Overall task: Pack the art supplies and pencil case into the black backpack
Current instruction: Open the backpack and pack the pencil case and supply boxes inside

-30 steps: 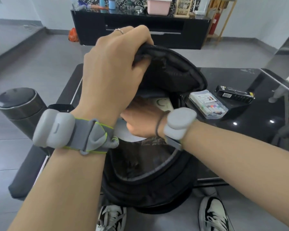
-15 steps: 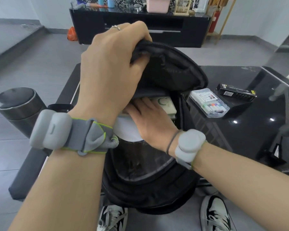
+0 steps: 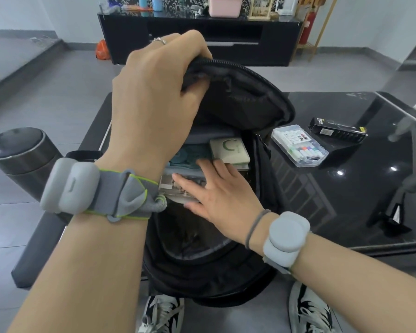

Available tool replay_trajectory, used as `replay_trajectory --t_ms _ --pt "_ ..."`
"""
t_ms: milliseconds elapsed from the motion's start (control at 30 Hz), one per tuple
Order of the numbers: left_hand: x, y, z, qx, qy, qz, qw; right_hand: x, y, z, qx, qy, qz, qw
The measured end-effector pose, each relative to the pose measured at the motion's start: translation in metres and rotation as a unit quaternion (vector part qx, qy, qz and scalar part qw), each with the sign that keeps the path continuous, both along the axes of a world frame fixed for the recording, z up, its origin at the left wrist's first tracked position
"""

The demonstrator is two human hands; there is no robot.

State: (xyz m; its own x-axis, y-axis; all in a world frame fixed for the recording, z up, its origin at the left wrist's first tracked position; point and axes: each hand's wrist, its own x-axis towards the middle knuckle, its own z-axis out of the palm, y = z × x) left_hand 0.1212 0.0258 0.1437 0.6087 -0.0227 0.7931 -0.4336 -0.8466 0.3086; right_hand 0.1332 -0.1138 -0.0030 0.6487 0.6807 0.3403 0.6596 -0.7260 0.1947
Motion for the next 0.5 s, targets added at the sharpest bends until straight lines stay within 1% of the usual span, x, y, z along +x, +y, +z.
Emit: replay_trajectory --t_ms 167,333,500 --pt "0.001 0.001 0.0 0.002 -0.004 -0.007 1.0 0.009 0.009 -0.005 0.035 -0.032 0.007 0.999" --pt "0.001 -0.005 -0.003 0.001 -0.002 -0.008 1.0 0.01 0.023 -0.007 0.056 -0.014 0.04 0.998" --pt "0.003 -0.009 -0.007 0.004 0.002 -0.011 1.0 0.01 0.028 -0.008 0.064 -0.013 0.028 0.997"
